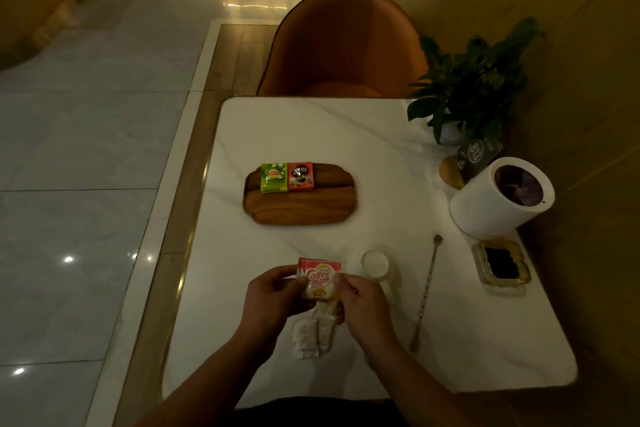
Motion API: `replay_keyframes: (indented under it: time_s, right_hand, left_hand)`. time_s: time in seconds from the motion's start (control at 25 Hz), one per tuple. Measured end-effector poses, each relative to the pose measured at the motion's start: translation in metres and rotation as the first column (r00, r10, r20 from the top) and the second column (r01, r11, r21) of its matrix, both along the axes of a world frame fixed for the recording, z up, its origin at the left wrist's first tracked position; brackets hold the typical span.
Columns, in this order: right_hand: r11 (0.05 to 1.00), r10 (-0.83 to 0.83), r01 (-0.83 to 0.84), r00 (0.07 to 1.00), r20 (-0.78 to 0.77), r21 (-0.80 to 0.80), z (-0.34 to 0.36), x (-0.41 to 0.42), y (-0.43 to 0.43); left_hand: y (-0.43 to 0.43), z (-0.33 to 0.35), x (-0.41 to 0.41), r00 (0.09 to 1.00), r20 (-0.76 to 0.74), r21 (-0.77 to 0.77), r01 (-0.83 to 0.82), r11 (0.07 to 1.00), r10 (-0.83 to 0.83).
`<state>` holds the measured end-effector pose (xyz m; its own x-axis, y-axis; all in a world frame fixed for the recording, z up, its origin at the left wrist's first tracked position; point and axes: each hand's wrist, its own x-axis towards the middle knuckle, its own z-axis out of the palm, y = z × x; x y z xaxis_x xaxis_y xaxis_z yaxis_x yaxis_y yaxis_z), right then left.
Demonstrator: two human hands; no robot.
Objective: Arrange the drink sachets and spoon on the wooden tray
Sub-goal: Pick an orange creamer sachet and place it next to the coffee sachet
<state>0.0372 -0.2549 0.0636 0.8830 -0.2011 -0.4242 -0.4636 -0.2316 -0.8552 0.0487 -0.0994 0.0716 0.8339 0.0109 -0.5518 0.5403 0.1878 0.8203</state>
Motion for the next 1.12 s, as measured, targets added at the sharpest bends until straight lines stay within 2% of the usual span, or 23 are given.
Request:
replay_keyframes:
  time_s: [0.12, 0.28, 0.36, 0.56, 0.64, 0.8, 0.88, 1.12]
  right_hand:
    - [0.990, -0.101, 0.101, 0.995, -0.008, 0.098, -0.002, 0.001, 0.009]
    - [0.978, -0.177, 0.177, 0.984, -0.007, 0.107, -0.007, -0.002, 0.018]
    - [0.970, -0.214, 0.216, 0.976, -0.033, 0.114, -0.010, -0.005, 0.020]
    - [0.945, -0.246, 0.246, 0.969, -0.023, 0.216, -0.010, -0.010, 0.021]
    - [0.956, -0.251, 0.246, 0.968, 0.011, 0.159, -0.010, -0.009, 0.020]
    - [0.975, -0.208, 0.212, 0.976, 0.060, -0.071, -0.013, -0.006, 0.017]
    - [0.970, -0.202, 0.213, 0.975, 0.096, -0.120, -0.012, -0.005, 0.016]
    - [0.958, -0.283, 0.282, 0.959, 0.019, 0.045, -0.012, 0.000, 0.013]
  left_hand:
    - [-0.011, -0.004, -0.005, 1.000, 0.017, 0.119, -0.024, 0.993, 0.022]
    - [-0.024, -0.006, -0.013, 0.994, 0.107, 0.405, -0.030, 0.914, -0.014]
    - [-0.024, -0.005, -0.015, 0.986, 0.161, 0.444, -0.037, 0.895, -0.039]
    - [-0.018, -0.004, -0.014, 0.987, 0.159, 0.382, -0.080, 0.921, 0.020]
    - [-0.017, -0.006, -0.013, 0.988, 0.150, 0.353, -0.084, 0.932, 0.033]
    - [-0.016, -0.006, -0.018, 0.990, 0.093, 0.206, -0.124, 0.971, 0.107]
    - [-0.016, -0.006, -0.019, 0.990, 0.078, 0.166, -0.125, 0.978, 0.114]
    - [-0.015, 0.000, -0.019, 0.993, 0.019, 0.071, -0.119, 0.990, 0.118]
